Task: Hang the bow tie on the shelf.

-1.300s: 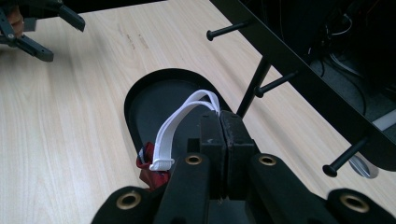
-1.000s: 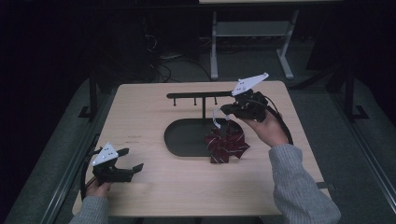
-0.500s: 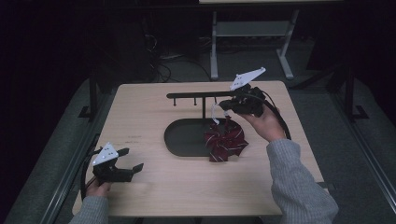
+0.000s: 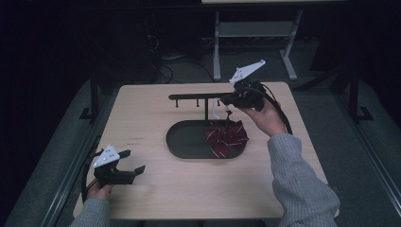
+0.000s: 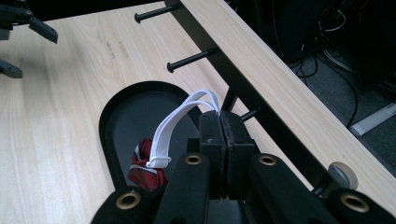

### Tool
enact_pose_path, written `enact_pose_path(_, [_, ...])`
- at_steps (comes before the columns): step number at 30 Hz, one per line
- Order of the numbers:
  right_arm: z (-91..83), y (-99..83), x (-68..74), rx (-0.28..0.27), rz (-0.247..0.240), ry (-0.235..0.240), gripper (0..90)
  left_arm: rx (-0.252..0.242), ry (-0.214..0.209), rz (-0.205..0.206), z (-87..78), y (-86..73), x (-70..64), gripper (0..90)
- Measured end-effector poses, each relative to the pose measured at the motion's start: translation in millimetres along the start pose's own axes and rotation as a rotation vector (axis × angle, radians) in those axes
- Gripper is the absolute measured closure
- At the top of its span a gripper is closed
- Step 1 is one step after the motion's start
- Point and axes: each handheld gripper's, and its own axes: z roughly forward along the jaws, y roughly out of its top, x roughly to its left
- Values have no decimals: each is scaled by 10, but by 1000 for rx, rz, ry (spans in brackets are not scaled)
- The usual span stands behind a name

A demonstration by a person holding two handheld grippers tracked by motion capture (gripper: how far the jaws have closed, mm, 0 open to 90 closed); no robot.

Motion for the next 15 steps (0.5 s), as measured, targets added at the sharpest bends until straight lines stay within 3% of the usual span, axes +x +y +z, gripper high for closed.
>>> enact_pose_path(15, [89, 48, -102, 4, 18, -10, 883, -3, 0, -3, -3, -3, 3, 130])
